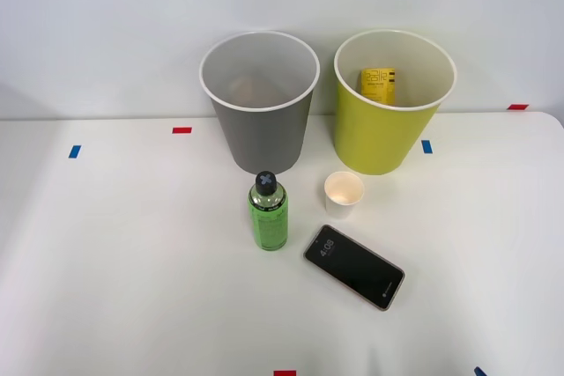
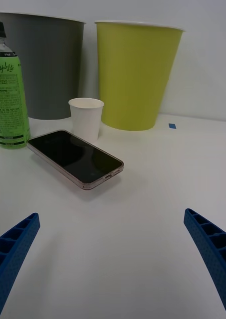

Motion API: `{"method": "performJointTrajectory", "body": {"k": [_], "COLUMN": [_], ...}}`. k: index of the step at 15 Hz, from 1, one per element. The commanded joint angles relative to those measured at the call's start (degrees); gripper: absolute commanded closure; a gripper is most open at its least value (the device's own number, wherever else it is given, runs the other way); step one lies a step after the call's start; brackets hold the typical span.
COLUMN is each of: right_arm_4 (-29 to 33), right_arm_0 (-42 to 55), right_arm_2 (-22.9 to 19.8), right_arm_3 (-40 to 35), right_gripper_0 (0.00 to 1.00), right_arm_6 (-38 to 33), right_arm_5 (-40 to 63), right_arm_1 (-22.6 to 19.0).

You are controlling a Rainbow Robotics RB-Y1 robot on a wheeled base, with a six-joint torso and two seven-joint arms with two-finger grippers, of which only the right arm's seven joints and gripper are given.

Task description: Put cans in the gray bin, plastic bottles in the light green bin

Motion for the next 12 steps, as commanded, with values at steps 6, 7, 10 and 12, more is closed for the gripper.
{"method": "performJointTrajectory", "body": {"k": [6,7,10,12], "right_arm_4": [0.0,0.0,0.0,0.0], "right_arm_0": [0.0,0.0,0.0,0.0], "right_arm_2": [0.0,0.0,0.0,0.0], "right_arm_3": [0.0,0.0,0.0,0.0], "right_gripper_0": [0.0,0.0,0.0,0.0], "right_arm_6": [0.0,0.0,0.0,0.0], "right_arm_5": [0.0,0.0,0.0,0.0], "right_arm_1": [0.0,0.0,0.0,0.0]}}
